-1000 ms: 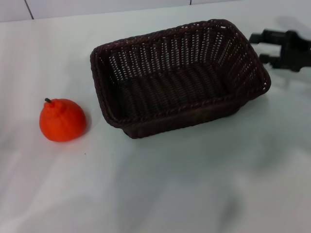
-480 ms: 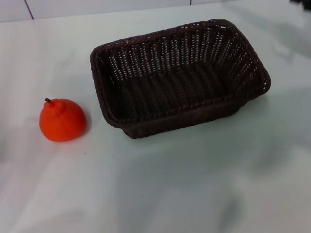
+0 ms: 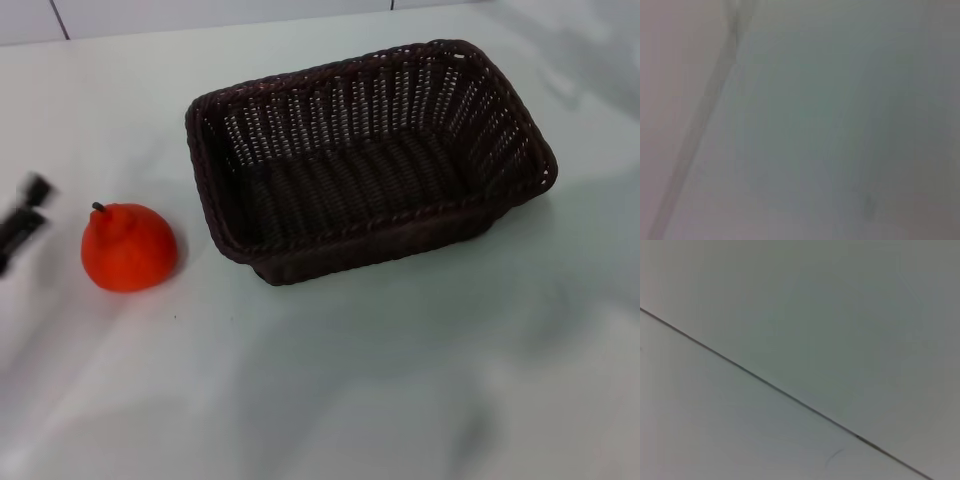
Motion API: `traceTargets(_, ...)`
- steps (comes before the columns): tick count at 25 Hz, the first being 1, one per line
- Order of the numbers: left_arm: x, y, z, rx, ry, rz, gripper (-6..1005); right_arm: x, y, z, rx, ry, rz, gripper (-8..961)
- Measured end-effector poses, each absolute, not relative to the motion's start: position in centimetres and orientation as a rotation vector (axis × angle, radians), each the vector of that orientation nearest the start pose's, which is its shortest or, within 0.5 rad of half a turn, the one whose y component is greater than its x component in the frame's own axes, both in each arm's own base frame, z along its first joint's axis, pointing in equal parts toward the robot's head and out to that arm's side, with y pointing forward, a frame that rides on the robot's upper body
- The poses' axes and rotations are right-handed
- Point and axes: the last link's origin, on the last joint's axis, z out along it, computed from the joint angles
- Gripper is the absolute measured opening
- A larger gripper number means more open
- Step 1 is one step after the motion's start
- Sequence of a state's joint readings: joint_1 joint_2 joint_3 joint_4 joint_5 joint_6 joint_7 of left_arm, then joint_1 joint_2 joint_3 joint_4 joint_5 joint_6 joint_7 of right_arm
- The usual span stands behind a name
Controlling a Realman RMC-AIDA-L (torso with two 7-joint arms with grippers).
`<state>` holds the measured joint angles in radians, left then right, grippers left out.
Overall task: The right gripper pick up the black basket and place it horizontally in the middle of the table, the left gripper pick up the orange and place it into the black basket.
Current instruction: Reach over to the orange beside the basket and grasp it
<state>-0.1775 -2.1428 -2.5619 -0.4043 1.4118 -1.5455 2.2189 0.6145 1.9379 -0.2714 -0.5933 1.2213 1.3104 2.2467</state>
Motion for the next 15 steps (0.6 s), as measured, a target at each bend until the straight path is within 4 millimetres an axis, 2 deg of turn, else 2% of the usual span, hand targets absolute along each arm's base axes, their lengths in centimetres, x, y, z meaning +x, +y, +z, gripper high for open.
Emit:
traceTargets(2, -33.6, 24.7, -0.1, -2.039, -0.688, -0.998, 929, 30.2, 40.1, 12.0, -1.463, -1.557, -0.591, 812)
traceTargets(5, -33.6, 25.5, -1.3, -2.107, -0.696, -0.913, 928, 29.9, 40.3, 11.7, -1.464, -1.573, -0.591, 811)
traceTargets(11, -34.0, 26.7, -2.9, -2.163, -0.734, -0.779, 926, 29.5, 40.7, 11.5, -1.458, -1.581, -0.588, 809)
traceTargets(15, -34.4, 26.9, -3.3, -2.160, -0.756, -0.731, 925, 29.3, 40.9, 11.4, -1.457, -1.581, -0.587, 807)
